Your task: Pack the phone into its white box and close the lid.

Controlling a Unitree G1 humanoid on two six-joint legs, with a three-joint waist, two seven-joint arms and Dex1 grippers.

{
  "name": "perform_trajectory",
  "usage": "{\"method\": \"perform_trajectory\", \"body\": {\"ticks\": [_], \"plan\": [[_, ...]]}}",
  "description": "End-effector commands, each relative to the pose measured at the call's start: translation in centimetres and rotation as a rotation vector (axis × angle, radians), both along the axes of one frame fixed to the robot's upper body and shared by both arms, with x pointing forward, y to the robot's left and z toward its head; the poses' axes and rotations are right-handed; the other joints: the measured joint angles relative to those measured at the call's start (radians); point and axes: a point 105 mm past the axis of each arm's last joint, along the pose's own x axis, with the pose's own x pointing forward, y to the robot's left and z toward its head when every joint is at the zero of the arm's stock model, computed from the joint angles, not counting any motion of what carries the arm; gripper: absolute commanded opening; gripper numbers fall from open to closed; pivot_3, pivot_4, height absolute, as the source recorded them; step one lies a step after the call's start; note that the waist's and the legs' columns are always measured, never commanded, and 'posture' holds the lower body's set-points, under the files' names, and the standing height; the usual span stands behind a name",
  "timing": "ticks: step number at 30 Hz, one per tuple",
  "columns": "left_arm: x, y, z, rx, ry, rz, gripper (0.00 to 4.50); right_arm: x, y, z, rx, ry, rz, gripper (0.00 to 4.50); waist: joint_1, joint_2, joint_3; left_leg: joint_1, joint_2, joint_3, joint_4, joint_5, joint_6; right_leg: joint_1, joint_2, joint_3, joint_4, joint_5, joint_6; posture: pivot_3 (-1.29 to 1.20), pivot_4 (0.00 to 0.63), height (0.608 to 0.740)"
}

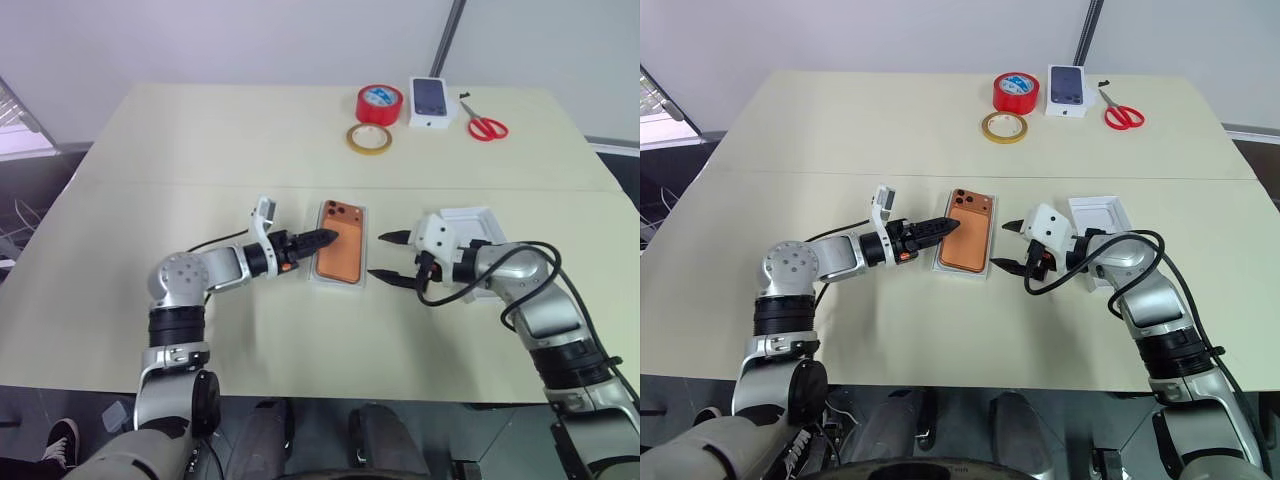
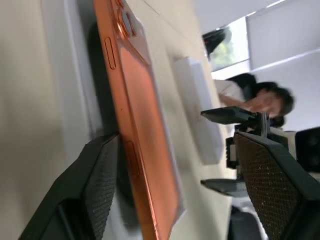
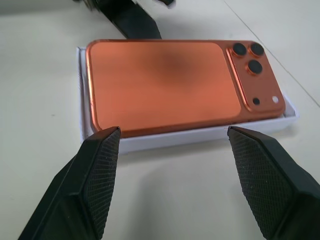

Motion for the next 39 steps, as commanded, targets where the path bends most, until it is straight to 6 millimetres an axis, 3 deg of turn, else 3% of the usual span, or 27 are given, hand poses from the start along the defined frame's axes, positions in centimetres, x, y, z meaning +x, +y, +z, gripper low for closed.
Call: {"method": "perform_trajectory", "body": {"ticks": [1,6,7,10,14,15,19,24,27,28,32,36,39], "plan": [[-0.8,0.1,1.6,0.061,-0.094,-0.033,3.85,0.5,0.5,1.1,0.01,-0.054,0.011,3.59,0.0,0.0,0.0,0.0,0.0,0.0,0.0,0.0,0.0,0.0,0.0,0.0,0.0,0.0,0.0,0.0,0.15,0.74],[0.2,1.8,2.3,0.09,-0.157,0.079,3.85,1.5,0.1,0.9,-0.001,-0.062,-0.033,3.59,0.0,0.0,0.0,0.0,0.0,0.0,0.0,0.0,0.0,0.0,0.0,0.0,0.0,0.0,0.0,0.0,0.15,0.74],[1.0,2.8,2.0,0.142,-0.177,0.145,3.62,2.0,-0.3,0.9,0.002,-0.063,-0.069,3.33,0.0,0.0,0.0,0.0,0.0,0.0,0.0,0.0,0.0,0.0,0.0,0.0,0.0,0.0,0.0,0.0,0.15,0.74],[2.2,4.3,1.2,0.296,-0.288,0.216,2.51,2.9,-0.9,1.0,-0.022,-0.093,-0.117,2.24,-0.002,0.0,0.0,0.0,0.0,0.0,0.0,0.0,0.0,0.0,0.0,0.0,0.0,0.0,0.0,0.0,0.15,0.74],[3.3,4.5,1.4,0.316,-0.347,0.249,0.4,3.3,-0.6,0.0,-0.094,-0.131,-0.105,0.08,0.003,0.0,0.0,0.0,0.0,0.001,-0.001,0.0,0.0,-0.001,0.0,0.0,-0.001,0.0,0.0,0.0,0.15,0.74],[3.5,4.5,1.0,0.349,-0.348,0.244,0.07,3.4,-0.6,-0.2,-0.109,-0.133,-0.106,0.0,0.003,0.0,0.0,0.0,0.0,0.001,0.0,0.0,0.0,-0.001,0.0,0.0,-0.001,0.0,0.0,0.0,0.15,0.74],[3.5,3.5,-1.4,0.499,-0.361,0.171,0.07,3.7,-0.3,-0.9,-0.147,-0.143,-0.107,0.0,0.001,0.0,0.0,0.0,0.0,0.001,0.001,0.0,0.0,0.0,0.0,0.0,0.0,0.0,0.0,0.0,0.15,0.74],[1.6,-0.4,-3.9,0.479,-0.263,-0.035,0.07,3.6,0.6,-1.3,-0.16,-0.156,-0.083,0.0,0.002,0.0,0.0,0.0,0.0,0.001,0.001,0.0,0.0,0.0,0.0,0.0,0.0,0.0,0.0,0.0,0.15,0.74],[0.7,-4.3,-2.9,0.369,-0.284,-0.144,0.07,2.8,0.0,-1.6,-0.179,-0.137,-0.056,0.0,0.014,0.0,0.0,0.0,-0.001,0.001,0.002,0.0,0.001,0.001,0.001,0.0,0.0,0.0,0.0,0.0,0.15,0.74],[0.4,-6.0,-2.2,0.33,-0.301,-0.187,0.07,2.7,-1.1,-1.7,-0.195,-0.125,-0.076,0.0,0.019,0.0,0.0,0.0,-0.001,0.001,0.002,0.0,0.001,0.001,0.001,-0.001,0.0,0.0,0.0,0.0,0.15,0.74],[0.0,-9.4,-1.2,0.29,-0.337,-0.266,0.07,2.0,-4.0,-1.9,-0.226,-0.089,-0.128,0.0,0.034,0.0,0.0,-0.002,-0.001,-0.001,0.01,-0.005,0.009,0.005,0.0,-0.002,0.0,0.0,0.001,0.0,0.15,0.74],[-0.3,-11.8,-1.1,0.283,-0.359,-0.306,0.07,0.4,-6.5,-2.0,-0.245,-0.049,-0.172,0.0,0.04,0.001,0.0,-0.002,-0.002,0.0,0.012,-0.007,0.011,0.007,0.0,-0.002,-0.001,-0.001,0.001,0.0,0.15,0.74],[-0.5,-12.4,-1.5,0.29,-0.361,-0.325,0.07,-0.5,-7.2,-2.2,-0.261,-0.04,-0.191,0.0,0.032,0.001,0.0,-0.001,-0.002,0.0,0.011,-0.007,0.011,0.007,0.0,-0.002,-0.001,-0.001,0.001,0.0,0.15,0.74]]}}
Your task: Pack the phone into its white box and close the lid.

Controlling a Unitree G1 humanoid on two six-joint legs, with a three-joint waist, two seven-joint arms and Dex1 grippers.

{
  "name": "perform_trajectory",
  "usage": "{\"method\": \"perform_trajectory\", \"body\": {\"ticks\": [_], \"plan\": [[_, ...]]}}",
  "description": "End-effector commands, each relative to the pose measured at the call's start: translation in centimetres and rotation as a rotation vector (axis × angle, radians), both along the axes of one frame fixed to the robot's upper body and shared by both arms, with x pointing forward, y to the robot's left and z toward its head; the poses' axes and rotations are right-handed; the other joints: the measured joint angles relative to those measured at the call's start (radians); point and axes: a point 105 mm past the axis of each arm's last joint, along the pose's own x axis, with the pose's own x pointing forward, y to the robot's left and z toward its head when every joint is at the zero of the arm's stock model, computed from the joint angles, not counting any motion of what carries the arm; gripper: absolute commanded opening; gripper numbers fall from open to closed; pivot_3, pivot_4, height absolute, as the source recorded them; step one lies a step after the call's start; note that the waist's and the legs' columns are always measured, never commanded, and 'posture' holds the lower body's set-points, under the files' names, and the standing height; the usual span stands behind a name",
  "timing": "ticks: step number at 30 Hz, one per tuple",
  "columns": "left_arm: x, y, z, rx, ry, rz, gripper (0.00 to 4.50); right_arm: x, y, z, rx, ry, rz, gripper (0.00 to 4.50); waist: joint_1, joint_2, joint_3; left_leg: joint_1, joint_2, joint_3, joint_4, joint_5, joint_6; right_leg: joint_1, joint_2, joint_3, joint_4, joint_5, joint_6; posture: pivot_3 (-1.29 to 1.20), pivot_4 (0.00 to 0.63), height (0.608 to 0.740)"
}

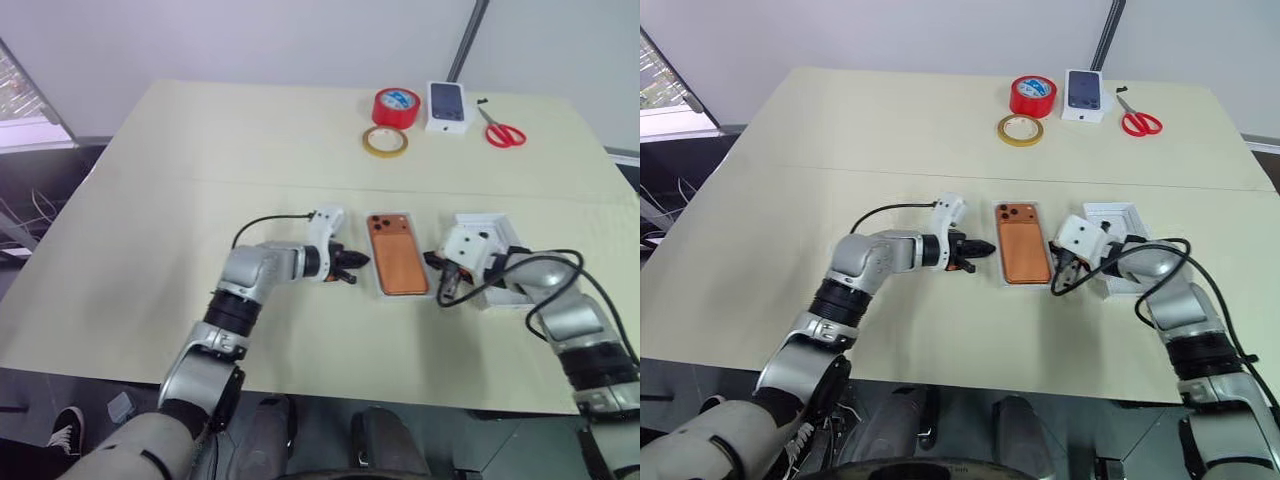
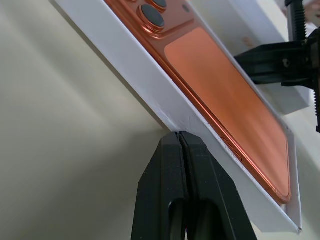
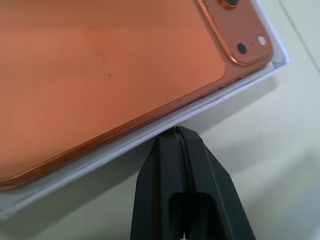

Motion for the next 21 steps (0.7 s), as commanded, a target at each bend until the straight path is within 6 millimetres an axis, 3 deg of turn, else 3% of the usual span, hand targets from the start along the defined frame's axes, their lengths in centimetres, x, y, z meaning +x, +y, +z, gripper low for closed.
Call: {"method": "perform_trajectory", "body": {"ticks": [1,7,9,15,21], "plan": [[-0.9,-2.4,1.7,-0.049,-0.057,-0.094,0.07,-1.0,1.2,0.6,0.021,-0.009,0.053,0.0,-0.011,0.0,0.0,0.0,0.001,0.0,0.0,0.0,0.0,0.0,0.0,0.0,0.0,0.0,0.0,0.0,0.15,0.74],[-0.5,-1.5,1.3,-0.037,-0.079,-0.077,0.07,-1.7,0.5,0.7,0.018,0.011,0.022,0.0,-0.014,0.0,0.0,0.001,0.001,0.0,0.0,0.0,0.0,0.0,0.0,0.0,0.001,0.0,0.0,0.0,0.15,0.74],[0.1,0.0,1.3,-0.033,-0.092,-0.054,0.07,-1.7,0.2,0.6,0.004,0.026,0.022,0.0,-0.014,0.0,0.0,0.001,0.001,0.0,0.0,0.0,0.0,0.0,0.0,0.0,0.001,0.0,0.0,0.0,0.15,0.74],[0.6,3.1,1.8,-0.061,-0.104,0.0,0.07,-0.4,-1.2,1.5,-0.056,-0.04,-0.006,0.0,-0.019,0.001,0.0,0.001,0.002,0.0,-0.001,0.0,0.0,-0.001,0.0,0.001,0.001,0.0,0.0,0.0,0.15,0.74],[2.5,5.4,3.0,-0.086,-0.186,0.139,0.07,1.7,-3.7,2.5,-0.134,-0.134,-0.094,0.0,-0.012,0.001,0.0,0.0,0.001,0.0,0.0,0.0,0.0,0.0,0.0,0.001,0.001,0.0,0.0,0.0,0.15,0.74]]}}
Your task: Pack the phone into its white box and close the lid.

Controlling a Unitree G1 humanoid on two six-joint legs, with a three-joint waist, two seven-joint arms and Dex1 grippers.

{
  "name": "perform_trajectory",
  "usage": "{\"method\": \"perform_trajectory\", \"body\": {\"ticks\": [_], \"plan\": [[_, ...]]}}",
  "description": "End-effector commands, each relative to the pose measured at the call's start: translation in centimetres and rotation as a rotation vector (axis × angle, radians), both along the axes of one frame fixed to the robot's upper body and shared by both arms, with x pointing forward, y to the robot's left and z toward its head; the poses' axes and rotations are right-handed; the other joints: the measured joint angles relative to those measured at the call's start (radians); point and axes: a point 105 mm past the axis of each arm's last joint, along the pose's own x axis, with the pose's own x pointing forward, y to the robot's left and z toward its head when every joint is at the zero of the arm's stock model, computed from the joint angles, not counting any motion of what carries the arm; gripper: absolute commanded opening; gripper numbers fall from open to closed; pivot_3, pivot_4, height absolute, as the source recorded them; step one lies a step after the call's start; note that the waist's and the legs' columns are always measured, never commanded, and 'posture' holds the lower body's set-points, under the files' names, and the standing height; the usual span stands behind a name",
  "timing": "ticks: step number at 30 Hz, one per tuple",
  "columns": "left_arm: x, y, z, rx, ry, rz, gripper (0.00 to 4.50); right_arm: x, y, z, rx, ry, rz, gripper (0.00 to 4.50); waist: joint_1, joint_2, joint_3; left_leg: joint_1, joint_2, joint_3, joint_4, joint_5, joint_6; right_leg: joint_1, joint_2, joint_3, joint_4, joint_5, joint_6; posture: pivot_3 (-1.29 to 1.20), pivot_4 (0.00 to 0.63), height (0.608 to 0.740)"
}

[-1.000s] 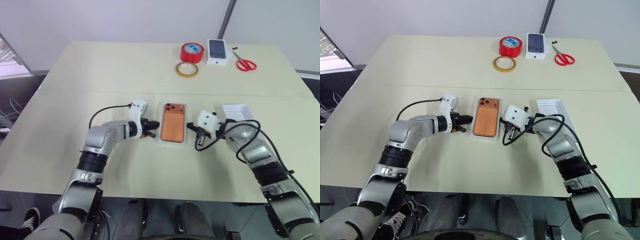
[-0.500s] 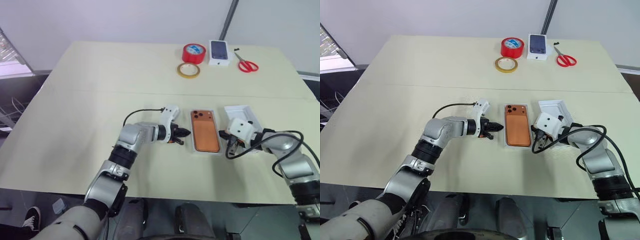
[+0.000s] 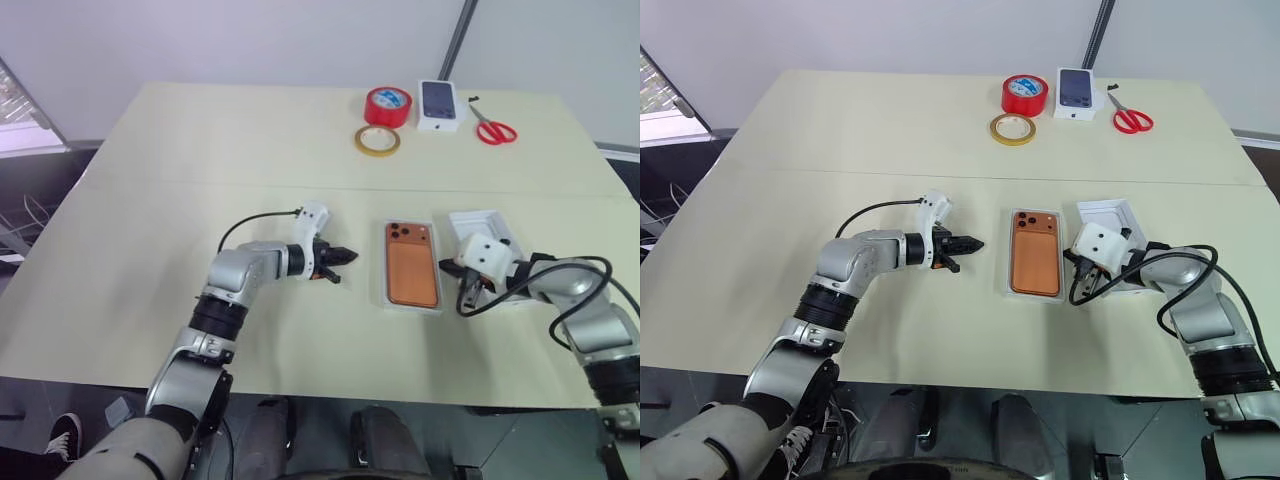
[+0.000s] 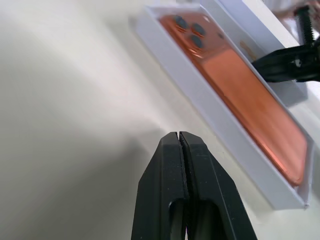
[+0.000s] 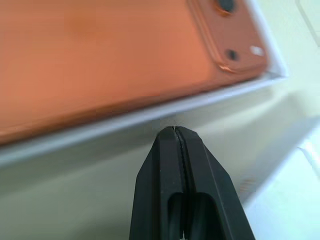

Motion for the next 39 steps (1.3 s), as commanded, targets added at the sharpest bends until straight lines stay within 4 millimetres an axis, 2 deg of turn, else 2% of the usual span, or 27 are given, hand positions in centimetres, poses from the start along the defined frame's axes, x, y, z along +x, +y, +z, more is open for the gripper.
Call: {"method": "perform_trajectory", "body": {"ticks": [1,4,7,9,10,13,16,18,20,22,24,27,31,33,39], "plan": [[1.0,0.8,2.5,-0.067,-0.091,0.055,0.07,1.3,-2.2,1.2,-0.08,-0.094,-0.071,0.0,0.0,0.0,0.0,0.0,0.0,0.0,0.0,0.0,0.0,0.0,0.0,0.0,0.0,0.0,0.0,0.0,0.15,0.74],[1.0,1.5,3.5,-0.092,-0.156,0.075,0.07,1.2,-2.9,0.8,-0.087,-0.069,-0.083,0.0,0.0,0.0,0.0,0.0,0.0,0.0,0.0,0.001,-0.002,0.0,0.0,0.0,0.0,0.0,0.0,0.0,0.15,0.74],[0.7,2.5,3.7,-0.065,-0.223,0.077,0.07,1.0,-3.2,0.8,-0.097,-0.067,-0.083,0.0,-0.003,0.0,0.0,0.0,0.0,0.001,0.0,0.003,-0.004,0.0,0.0,0.0,0.0,0.0,0.0,0.0,0.15,0.74],[0.0,3.3,4.1,-0.098,-0.233,0.054,0.07,0.7,-2.1,2.2,0.087,-0.034,-0.093,0.0,-0.004,0.0,0.0,0.0,0.0,0.001,0.0,0.003,-0.004,0.0,0.0,0.0,0.0,0.0,0.0,0.0,0.15,0.74],[-0.4,3.6,4.4,-0.114,-0.243,0.039,0.0,0.5,-1.6,2.7,0.15,-0.023,-0.092,0.53,-0.006,0.0,0.0,0.0,0.0,0.0,-0.001,0.003,-0.004,0.0,0.0,0.0,0.0,0.0,0.0,0.0,0.15,0.74],[-0.9,5.3,5.1,-0.083,-0.332,0.035,0.86,-0.3,-1.4,4.0,0.246,0.003,-0.098,1.83,-0.006,0.001,0.0,0.0,0.001,0.0,-0.001,0.002,-0.003,0.0,0.0,0.0,0.0,0.0,0.0,0.0,0.15,0.74],[-1.3,7.1,5.4,-0.006,-0.46,0.008,2.42,-0.7,-2.5,5.0,0.258,-0.007,-0.149,3.51,-0.004,0.001,0.0,0.0,0.001,0.0,-0.001,0.0,0.0,0.0,0.0,0.0,0.0,0.0,0.0,0.0,0.15,0.74],[-1.2,8.2,5.5,0.059,-0.548,-0.011,3.27,-0.8,-3.6,5.4,0.241,-0.011,-0.199,4.39,0.0,0.001,0.0,0.0,0.001,0.0,-0.001,0.0,0.0,0.0,-0.001,0.0,0.0,0.0,0.0,0.0,0.15,0.74],[-1.4,9.0,6.3,0.054,-0.598,-0.035,4.22,-0.6,-5.0,5.6,0.248,-0.004,-0.292,4.5,0.001,0.001,0.0,0.0,0.0,0.0,-0.001,-0.001,0.001,0.0,-0.002,0.001,-0.001,0.0,0.0,0.0,0.15,0.74],[-2.0,9.2,6.9,0.056,-0.64,-0.098,4.22,-0.5,-5.0,5.4,0.294,0.033,-0.345,4.5,0.0,0.001,0.0,0.0,0.0,0.0,-0.001,-0.001,0.001,0.0,-0.002,0.001,-0.001,0.0,-0.001,0.0,0.15,0.74],[-2.8,9.4,6.9,0.062,-0.66,-0.157,4.22,-1.1,-3.7,4.7,0.316,0.102,-0.323,4.5,-0.002,0.001,0.0,0.0,0.001,0.001,-0.001,-0.001,0.001,-0.001,-0.002,0.001,-0.001,0.0,-0.001,0.0,0.15,0.74],[-4.1,9.5,6.5,0.09,-0.708,-0.254,4.22,-1.2,-4.2,4.1,0.334,0.15,-0.425,4.5,-0.006,0.002,0.0,0.0,0.001,0.001,-0.002,-0.001,0.001,-0.002,-0.002,0.001,-0.001,0.0,-0.001,0.0,0.15,0.74],[-6.1,9.6,6.0,0.048,-0.674,-0.357,4.22,-2.3,-4.0,3.1,0.324,0.265,-0.494,4.5,-0.007,0.002,0.0,-0.001,0.001,0.001,-0.002,-0.001,0.001,-0.002,-0.002,0.002,-0.001,0.0,-0.001,0.0,0.15,0.74],[-6.8,9.7,5.6,0.044,-0.658,-0.393,4.22,-3.0,-3.3,2.8,0.315,0.325,-0.498,4.5,-0.008,0.002,0.0,-0.001,0.001,0.001,-0.002,-0.001,0.002,-0.003,-0.003,0.002,-0.001,0.0,-0.001,0.0,0.15,0.74],[-7.2,9.1,5.1,0.049,-0.668,-0.411,4.22,-4.0,-2.2,2.4,0.359,0.434,-0.55,4.5,-0.005,0.003,0.0,-0.001,0.001,0.001,-0.002,-0.002,0.003,-0.003,-0.003,0.002,-0.001,0.0,-0.001,0.0,0.15,0.74]]}}
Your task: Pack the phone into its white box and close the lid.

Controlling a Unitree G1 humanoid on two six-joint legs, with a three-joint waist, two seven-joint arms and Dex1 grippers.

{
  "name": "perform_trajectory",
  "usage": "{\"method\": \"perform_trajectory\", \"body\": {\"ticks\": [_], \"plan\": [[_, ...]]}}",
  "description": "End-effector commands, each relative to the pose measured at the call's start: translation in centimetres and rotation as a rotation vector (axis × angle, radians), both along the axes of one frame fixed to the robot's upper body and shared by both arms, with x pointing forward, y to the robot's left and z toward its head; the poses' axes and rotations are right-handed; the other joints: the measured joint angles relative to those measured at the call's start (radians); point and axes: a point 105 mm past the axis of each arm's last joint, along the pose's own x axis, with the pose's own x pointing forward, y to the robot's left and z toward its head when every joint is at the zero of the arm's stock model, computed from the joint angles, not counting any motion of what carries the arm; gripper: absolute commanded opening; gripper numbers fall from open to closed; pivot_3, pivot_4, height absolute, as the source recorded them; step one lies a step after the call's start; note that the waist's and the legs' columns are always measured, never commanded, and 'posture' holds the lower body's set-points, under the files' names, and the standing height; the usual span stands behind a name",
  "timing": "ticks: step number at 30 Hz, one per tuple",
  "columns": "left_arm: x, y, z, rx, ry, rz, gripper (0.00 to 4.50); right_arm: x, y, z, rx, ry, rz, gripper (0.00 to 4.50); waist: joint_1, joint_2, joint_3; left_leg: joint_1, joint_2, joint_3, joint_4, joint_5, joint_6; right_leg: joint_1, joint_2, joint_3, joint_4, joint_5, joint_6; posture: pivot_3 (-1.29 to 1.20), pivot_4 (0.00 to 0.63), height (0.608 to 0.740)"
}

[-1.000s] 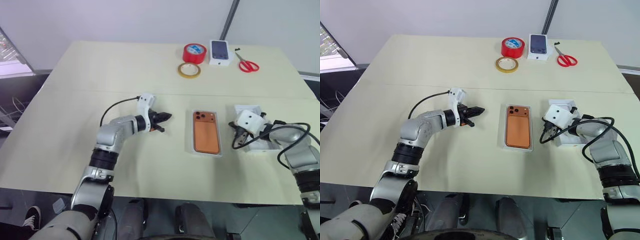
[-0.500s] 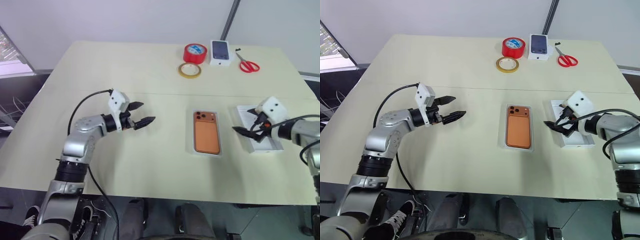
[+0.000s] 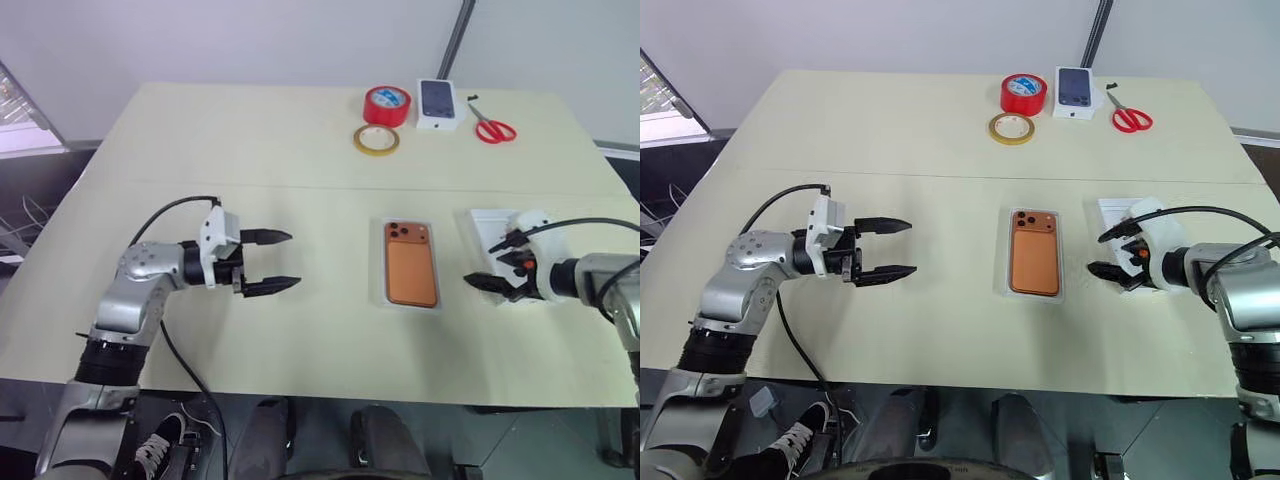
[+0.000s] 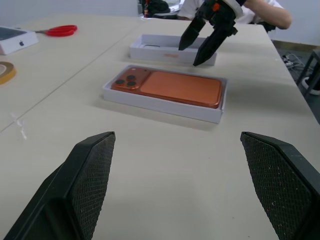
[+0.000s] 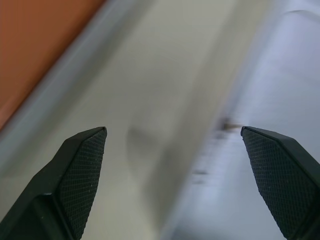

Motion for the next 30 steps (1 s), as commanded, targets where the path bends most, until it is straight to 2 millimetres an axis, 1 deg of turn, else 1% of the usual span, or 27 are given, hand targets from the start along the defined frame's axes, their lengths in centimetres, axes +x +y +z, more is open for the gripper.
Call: {"method": "perform_trajectory", "body": {"ticks": [1,3,5,6,9,10,11,13,14,16,18,19,22,24,26,28,29,30], "plan": [[-0.5,-1.0,0.8,-0.009,-0.052,-0.035,4.22,-0.1,0.4,0.7,0.006,0.01,-0.017,4.5,0.002,0.0,0.0,0.0,0.0,0.0,0.0,0.0,0.0,0.0,0.0,0.0,0.0,0.0,0.0,0.0,0.15,0.74],[-0.5,-1.1,0.8,-0.014,-0.054,-0.029,4.22,0.3,0.4,0.5,-0.023,0.005,-0.017,4.5,0.001,0.0,0.0,0.0,0.0,0.0,0.0,0.0,0.0,0.0,0.0,0.0,0.0,0.0,0.0,0.0,0.15,0.74],[-0.5,-1.2,0.6,-0.013,-0.053,-0.021,4.26,0.7,0.3,0.2,0.006,0.009,-0.052,3.99,-0.001,0.0,0.0,0.0,0.0,0.0,0.0,0.0,0.0,-0.001,0.0,0.0,0.0,0.0,0.0,0.0,0.15,0.74],[-0.5,-1.2,0.6,-0.013,-0.055,-0.006,4.26,0.8,0.0,-0.2,-0.014,0.014,-0.059,3.67,-0.002,0.0,0.0,0.0,0.0,0.0,0.0,0.0,0.0,-0.001,0.0,0.0,0.0,0.0,0.0,0.0,0.15,0.74],[-0.4,-1.1,0.4,-0.024,-0.036,0.029,4.26,1.0,-0.7,-1.3,-0.047,0.019,-0.081,2.26,-0.003,0.0,0.0,0.0,0.0,0.0,-0.001,0.0,0.0,-0.001,0.0,0.0,0.0,0.0,0.0,0.0,0.15,0.74],[-0.4,-1.0,0.4,-0.029,-0.03,0.038,4.26,1.2,-0.7,-1.4,-0.027,0.021,-0.104,1.83,-0.005,0.0,0.0,0.0,0.0,0.0,0.0,0.0,0.0,-0.001,0.0,0.0,0.0,0.0,0.0,0.0,0.15,0.74],[-0.5,-1.0,0.4,-0.032,-0.027,0.045,4.26,1.3,-0.7,-1.5,-0.012,0.022,-0.119,1.22,-0.006,0.0,0.0,0.0,0.0,0.0,0.0,0.0,0.0,0.0,0.0,0.0,0.0,0.0,0.0,0.0,0.15,0.74],[-0.5,-0.8,0.3,-0.031,-0.024,0.059,4.26,1.5,-0.7,-1.5,0.006,0.02,-0.137,0.18,-0.012,-0.001,-0.001,0.0,0.0,0.0,0.0,0.0,0.0,0.0,0.0,0.0,0.0,0.0,0.0,0.0,0.15,0.74],[-0.5,-0.7,0.3,-0.029,-0.023,0.066,4.26,1.6,-0.7,-1.6,0.006,0.017,-0.142,0.07,-0.016,-0.001,-0.001,0.001,0.0,0.0,0.0,0.0,0.0,0.001,0.0,0.0,0.0,0.0,0.0,0.0,0.15,0.74],[-0.3,-0.6,0.2,-0.025,-0.025,0.081,4.26,1.9,-0.8,-1.6,0.022,0.012,-0.173,0.07,-0.021,-0.001,-0.001,0.001,0.0,0.0,0.0,0.0,0.0,0.001,0.0,0.0,0.0,0.0,0.0,0.0,0.15,0.74],[-0.2,-0.6,0.2,-0.027,-0.027,0.086,4.26,1.9,-0.6,-1.6,0.087,0.025,-0.203,0.07,-0.024,-0.002,-0.001,0.001,0.0,0.0,0.0,0.0,0.001,0.001,0.001,0.0,0.0,0.0,0.0,0.0,0.15,0.74],[-0.1,-0.7,0.3,-0.03,-0.022,0.09,4.26,2.0,-0.4,-1.4,0.095,0.011,-0.191,0.07,-0.024,-0.002,-0.001,0.001,0.001,0.0,0.0,0.0,0.001,0.001,0.001,0.0,0.0,0.0,0.0,0.0,0.15,0.74],[0.2,-0.7,0.2,-0.029,-0.016,0.101,4.26,2.4,-0.2,-0.5,0.17,-0.014,-0.23,0.07,-0.024,-0.002,-0.001,0.001,0.001,0.0,0.0,0.0,0.001,0.001,0.002,0.0,0.0,0.0,0.0,0.0,0.15,0.74],[0.4,-0.8,0.2,-0.031,-0.011,0.106,4.26,2.8,0.2,0.3,0.266,-0.018,-0.284,0.07,-0.025,-0.001,-0.001,0.001,0.001,0.0,0.0,0.0,0.001,0.001,0.002,0.0,0.001,0.0,0.0,0.0,0.15,0.74],[0.4,-0.9,0.2,-0.035,-0.003,0.107,4.26,3.0,0.6,0.8,0.302,-0.024,-0.3,0.07,-0.022,-0.001,-0.001,0.0,0.001,0.0,0.0,0.0,0.001,-0.001,0.002,0.0,0.001,0.0,0.0,0.0,0.15,0.74],[0.4,-0.9,0.0,-0.034,0.0,0.107,4.26,3.7,2.5,2.6,0.49,-0.04,-0.305,0.07,-0.024,-0.001,-0.001,0.0,0.001,0.001,-0.001,0.0,0.001,-0.001,0.002,0.0,0.001,0.0,0.0,0.0,0.15,0.74],[0.5,-1.0,-0.1,-0.031,0.0,0.107,4.26,3.9,4.0,3.9,0.593,-0.06,-0.264,0.07,-0.027,0.0,-0.001,0.0,0.001,0.001,-0.001,0.0,0.001,-0.002,0.002,0.001,0.001,0.0,0.0,0.0,0.15,0.74],[0.6,-1.1,-0.1,-0.03,0.0,0.107,4.26,4.1,5.3,4.9,0.66,-0.08,-0.218,0.07,-0.027,0.0,-0.001,0.0,0.001,0.001,-0.001,0.0,0.001,-0.002,0.003,0.001,0.002,0.0,0.0,0.0,0.15,0.74]]}}
